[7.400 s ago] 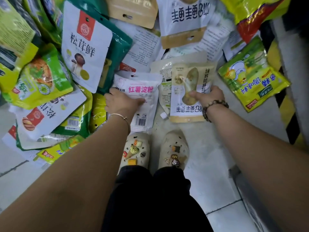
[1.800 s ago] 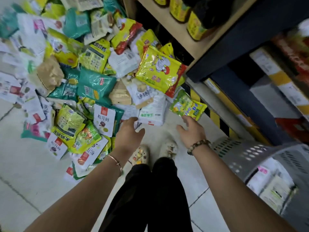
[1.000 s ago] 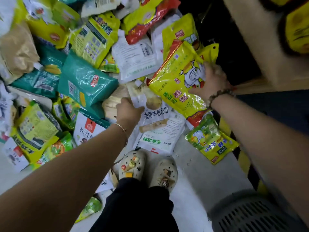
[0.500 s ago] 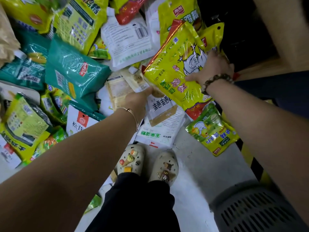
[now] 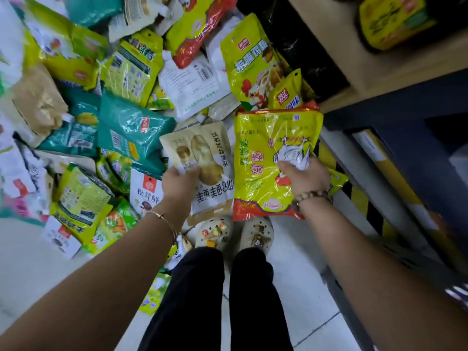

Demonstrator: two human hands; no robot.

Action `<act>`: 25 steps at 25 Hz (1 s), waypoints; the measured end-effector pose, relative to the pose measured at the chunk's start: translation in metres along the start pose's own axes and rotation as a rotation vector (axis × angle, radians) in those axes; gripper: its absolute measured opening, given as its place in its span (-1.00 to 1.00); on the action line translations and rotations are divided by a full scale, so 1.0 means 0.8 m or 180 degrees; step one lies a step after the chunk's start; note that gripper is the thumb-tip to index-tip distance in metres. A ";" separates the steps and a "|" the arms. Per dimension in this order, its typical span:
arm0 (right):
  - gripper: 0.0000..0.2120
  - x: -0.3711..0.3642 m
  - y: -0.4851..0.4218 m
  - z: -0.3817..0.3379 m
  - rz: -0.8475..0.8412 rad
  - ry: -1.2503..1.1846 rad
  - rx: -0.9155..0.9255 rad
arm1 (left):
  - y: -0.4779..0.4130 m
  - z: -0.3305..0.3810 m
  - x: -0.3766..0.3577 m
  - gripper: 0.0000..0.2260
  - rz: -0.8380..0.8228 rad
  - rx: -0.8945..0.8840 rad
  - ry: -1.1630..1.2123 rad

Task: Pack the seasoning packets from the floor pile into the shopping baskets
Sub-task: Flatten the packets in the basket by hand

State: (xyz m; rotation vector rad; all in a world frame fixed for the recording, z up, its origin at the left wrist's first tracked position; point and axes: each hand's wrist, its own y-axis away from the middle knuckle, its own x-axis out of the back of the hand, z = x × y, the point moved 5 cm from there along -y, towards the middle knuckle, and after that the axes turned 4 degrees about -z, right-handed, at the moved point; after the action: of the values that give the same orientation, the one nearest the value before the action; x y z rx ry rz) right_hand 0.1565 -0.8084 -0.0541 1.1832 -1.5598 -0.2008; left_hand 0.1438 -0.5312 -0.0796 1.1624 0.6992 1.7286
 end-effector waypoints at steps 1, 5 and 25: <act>-0.53 0.009 0.021 0.004 0.0017 -0.0154 -0.0077 | 0.014 0.005 0.013 -0.92 -0.0030 -0.0112 -0.0017; -0.55 0.059 0.097 0.010 0.0175 -0.0476 -0.0239 | 0.077 0.042 0.056 -0.94 -0.0325 -0.0453 -0.0186; -0.78 0.326 0.311 0.298 0.1163 -0.1355 -0.0802 | 0.412 0.003 -0.075 -0.87 -0.1726 -0.1276 -0.1207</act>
State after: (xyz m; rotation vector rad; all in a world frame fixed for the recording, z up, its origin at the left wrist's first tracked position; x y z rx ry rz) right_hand -0.1490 -0.9903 0.1917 0.6674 -2.0236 -0.4127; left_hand 0.0326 -0.7257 0.1690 0.8784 0.3625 1.0854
